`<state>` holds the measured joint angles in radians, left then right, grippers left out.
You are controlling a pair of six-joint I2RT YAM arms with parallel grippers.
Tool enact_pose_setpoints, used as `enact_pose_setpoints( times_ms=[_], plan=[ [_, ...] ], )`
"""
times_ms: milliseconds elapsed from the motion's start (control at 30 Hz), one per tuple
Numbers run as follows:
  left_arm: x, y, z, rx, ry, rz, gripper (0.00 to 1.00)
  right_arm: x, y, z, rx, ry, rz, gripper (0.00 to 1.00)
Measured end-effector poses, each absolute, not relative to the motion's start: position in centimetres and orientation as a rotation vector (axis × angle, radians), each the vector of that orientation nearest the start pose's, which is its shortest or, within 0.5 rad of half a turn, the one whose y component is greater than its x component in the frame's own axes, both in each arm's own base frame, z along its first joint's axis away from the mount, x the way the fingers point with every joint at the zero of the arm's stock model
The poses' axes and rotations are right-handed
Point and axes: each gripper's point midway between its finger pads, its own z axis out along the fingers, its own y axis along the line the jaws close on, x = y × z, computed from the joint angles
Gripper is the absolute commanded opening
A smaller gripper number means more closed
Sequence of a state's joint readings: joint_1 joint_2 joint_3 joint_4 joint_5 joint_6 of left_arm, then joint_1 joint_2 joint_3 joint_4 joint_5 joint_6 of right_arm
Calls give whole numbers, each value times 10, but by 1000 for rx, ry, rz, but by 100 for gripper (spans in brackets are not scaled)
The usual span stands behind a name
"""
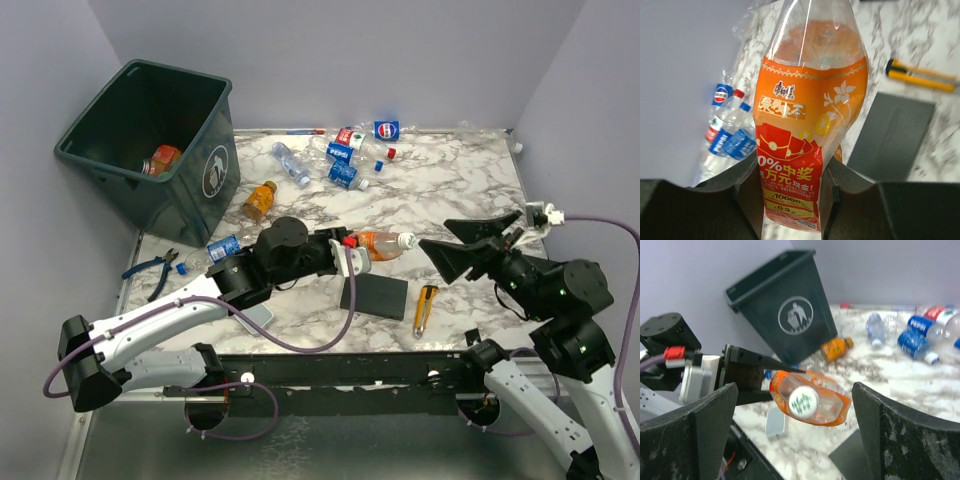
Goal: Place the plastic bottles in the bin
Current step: Pick up the plastic bottle at the center of the board.
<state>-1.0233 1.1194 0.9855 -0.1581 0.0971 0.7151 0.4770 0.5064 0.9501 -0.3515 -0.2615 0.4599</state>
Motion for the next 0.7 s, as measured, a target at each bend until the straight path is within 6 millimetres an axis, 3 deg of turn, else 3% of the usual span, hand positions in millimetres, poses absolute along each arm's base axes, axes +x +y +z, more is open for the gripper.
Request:
enact_pose_setpoints(
  times_ms=[100,167,367,500,700],
  plan=[
    [204,-324,289,1301,1253,-449,0,168,152,399,-215,1417,935,100],
    [200,-322,301,1163,1309,-566,0,171,156,398,-231,1395,942,100],
    [196,-303,346,764,1342,-926,0,181,190,356,-369,1439,1048,97],
    [194,-293,368,611,1316,-1137,0,177,212,343,-471,1442,1159,94],
    [173,-300,378,579,1292,-1375,0,175,235,353,-578,1375,1304,82]
  ],
)
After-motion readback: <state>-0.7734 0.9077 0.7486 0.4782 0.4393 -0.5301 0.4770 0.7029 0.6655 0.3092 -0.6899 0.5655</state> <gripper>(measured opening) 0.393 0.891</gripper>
